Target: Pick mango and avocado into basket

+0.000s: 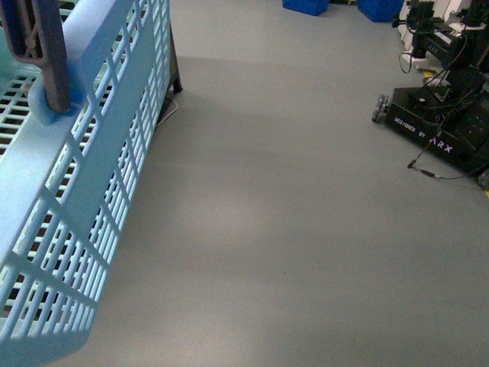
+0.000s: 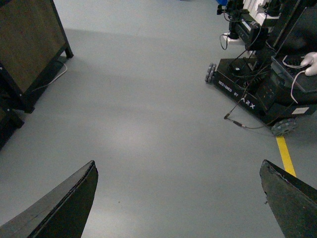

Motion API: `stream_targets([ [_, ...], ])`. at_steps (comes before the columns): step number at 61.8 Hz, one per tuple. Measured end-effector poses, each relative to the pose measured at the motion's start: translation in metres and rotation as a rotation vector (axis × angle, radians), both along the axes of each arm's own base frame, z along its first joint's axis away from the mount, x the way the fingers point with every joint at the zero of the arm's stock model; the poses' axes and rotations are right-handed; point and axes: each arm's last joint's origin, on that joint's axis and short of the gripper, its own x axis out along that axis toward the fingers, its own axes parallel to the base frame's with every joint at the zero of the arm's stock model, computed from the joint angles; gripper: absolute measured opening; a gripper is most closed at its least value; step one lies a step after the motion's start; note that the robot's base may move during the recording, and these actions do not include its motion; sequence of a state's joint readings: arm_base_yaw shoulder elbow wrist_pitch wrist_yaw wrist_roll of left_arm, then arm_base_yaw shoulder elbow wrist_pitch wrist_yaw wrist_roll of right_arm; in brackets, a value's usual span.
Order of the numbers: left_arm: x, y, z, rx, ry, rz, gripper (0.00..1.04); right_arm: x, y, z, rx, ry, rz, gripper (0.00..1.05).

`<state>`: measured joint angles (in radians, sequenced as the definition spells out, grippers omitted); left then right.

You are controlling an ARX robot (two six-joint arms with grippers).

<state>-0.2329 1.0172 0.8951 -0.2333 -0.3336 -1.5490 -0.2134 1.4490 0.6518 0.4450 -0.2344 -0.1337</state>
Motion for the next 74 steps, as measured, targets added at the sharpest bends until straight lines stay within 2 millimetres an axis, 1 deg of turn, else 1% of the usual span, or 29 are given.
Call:
stream_targets([
  [74, -0.0010, -0.0013, 0.0026, -0.009, -0.009, -0.014, 0.06, -0.0004, -0.0015, 0.0005, -0.002, -0.002, -0.008, 0.97],
])
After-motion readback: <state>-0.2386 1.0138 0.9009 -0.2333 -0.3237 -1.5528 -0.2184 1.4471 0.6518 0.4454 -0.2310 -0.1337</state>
